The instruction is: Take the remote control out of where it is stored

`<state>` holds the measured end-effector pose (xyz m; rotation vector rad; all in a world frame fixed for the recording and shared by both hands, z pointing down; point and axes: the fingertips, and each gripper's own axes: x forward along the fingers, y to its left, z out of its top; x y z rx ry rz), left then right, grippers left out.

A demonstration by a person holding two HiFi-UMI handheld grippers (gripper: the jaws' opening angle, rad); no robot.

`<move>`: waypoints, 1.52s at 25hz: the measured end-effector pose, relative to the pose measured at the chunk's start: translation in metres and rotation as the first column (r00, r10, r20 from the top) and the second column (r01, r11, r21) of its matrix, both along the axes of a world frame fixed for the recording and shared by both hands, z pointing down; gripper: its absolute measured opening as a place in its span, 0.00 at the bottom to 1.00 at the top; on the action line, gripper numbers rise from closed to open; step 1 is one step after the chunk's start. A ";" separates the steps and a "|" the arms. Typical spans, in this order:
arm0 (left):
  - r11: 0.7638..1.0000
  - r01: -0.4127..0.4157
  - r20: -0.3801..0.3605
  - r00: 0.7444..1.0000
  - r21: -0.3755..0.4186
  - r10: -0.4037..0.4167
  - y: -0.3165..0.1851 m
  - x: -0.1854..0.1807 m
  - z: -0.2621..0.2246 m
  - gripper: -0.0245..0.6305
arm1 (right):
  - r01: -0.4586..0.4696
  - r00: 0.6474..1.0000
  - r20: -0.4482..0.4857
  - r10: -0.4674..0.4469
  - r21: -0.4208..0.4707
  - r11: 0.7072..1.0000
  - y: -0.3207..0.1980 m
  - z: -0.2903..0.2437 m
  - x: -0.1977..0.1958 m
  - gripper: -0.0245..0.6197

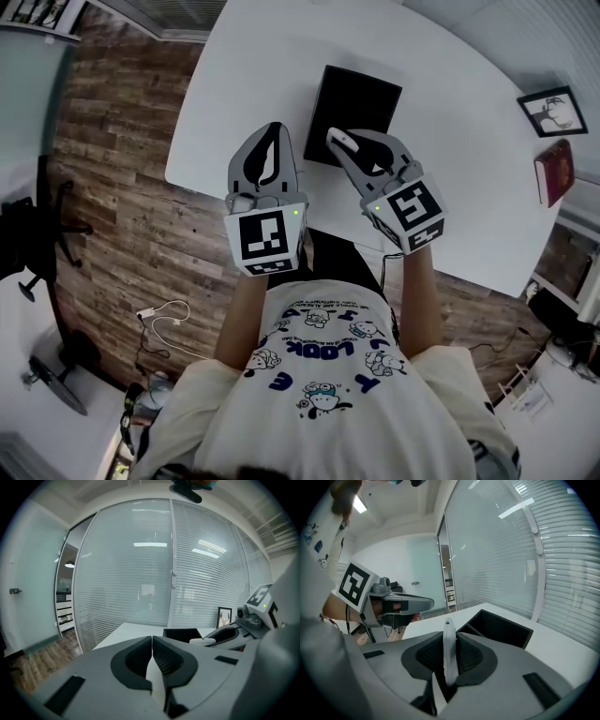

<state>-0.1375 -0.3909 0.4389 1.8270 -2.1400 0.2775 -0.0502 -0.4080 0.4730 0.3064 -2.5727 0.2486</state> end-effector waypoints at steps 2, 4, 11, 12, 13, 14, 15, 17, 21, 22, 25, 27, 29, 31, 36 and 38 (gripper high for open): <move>1.000 0.002 0.001 1.000 0.006 -0.002 0.004 -0.001 -0.003 0.07 | -0.021 1.000 0.022 0.021 0.002 1.000 0.001 -0.007 0.001 0.16; 1.000 0.002 0.002 1.000 0.013 -0.002 0.006 -0.001 -0.006 0.07 | -0.038 0.998 0.047 0.038 0.001 0.999 0.002 -0.014 0.003 0.16; 0.999 -0.003 0.010 1.000 0.038 0.003 0.013 0.000 -0.018 0.07 | -0.078 0.993 0.094 0.076 0.019 0.997 0.003 -0.039 0.009 0.16; 0.999 -0.004 0.011 1.000 0.046 0.003 0.015 0.000 -0.021 0.07 | -0.078 0.992 0.096 0.075 0.027 0.997 0.005 -0.043 0.009 0.16; 0.999 -0.004 0.013 1.000 0.054 0.003 0.016 0.000 -0.024 0.07 | -0.077 0.992 0.098 0.074 0.036 0.996 0.006 -0.047 0.008 0.16; 0.998 -0.004 0.014 1.000 0.061 0.003 0.017 -0.001 -0.028 0.07 | -0.076 0.993 0.098 0.071 0.045 0.996 0.008 -0.051 0.008 0.16; 0.998 -0.004 0.016 1.000 0.068 0.003 0.019 -0.001 -0.030 0.07 | -0.076 0.993 0.099 0.070 0.054 0.996 0.010 -0.055 0.007 0.16; 0.997 -0.003 0.017 1.000 0.080 0.002 0.022 -0.002 -0.036 0.07 | -0.079 0.992 0.105 0.072 0.070 0.994 0.013 -0.063 0.006 0.16; 0.995 0.001 0.023 1.000 0.104 -0.004 0.029 -0.006 -0.048 0.07 | -0.103 0.988 0.126 0.090 0.099 0.990 0.015 -0.080 0.004 0.16; 0.994 0.004 0.024 1.000 0.110 -0.006 0.031 -0.007 -0.051 0.07 | -0.109 0.987 0.130 0.095 0.105 0.988 0.016 -0.083 0.003 0.16; 0.992 0.011 0.025 1.000 0.127 -0.014 0.036 -0.011 -0.057 0.07 | -0.127 0.983 0.148 0.109 0.115 0.985 0.018 -0.091 -0.001 0.16; 0.990 0.017 0.029 0.999 0.137 -0.021 0.040 -0.014 -0.062 0.07 | -0.137 0.979 0.165 0.116 0.120 0.983 0.022 -0.097 -0.006 0.16; 0.989 0.023 0.031 0.999 0.147 -0.028 0.045 -0.018 -0.066 0.07 | -0.145 0.976 0.180 0.121 0.128 0.981 0.026 -0.102 -0.011 0.16; 0.988 0.030 0.033 0.999 0.152 -0.036 0.049 -0.021 -0.069 0.07 | -0.151 0.973 0.192 0.124 0.130 0.980 0.030 -0.106 -0.017 0.16; 0.985 0.057 0.034 0.997 0.164 -0.064 0.060 -0.032 -0.079 0.07 | -0.132 0.971 0.216 0.104 0.121 0.984 0.041 -0.114 -0.036 0.16; 0.984 0.065 0.035 0.997 0.167 -0.072 0.067 -0.035 -0.081 0.07 | -0.129 0.970 0.219 0.101 0.120 0.984 0.049 -0.115 -0.041 0.16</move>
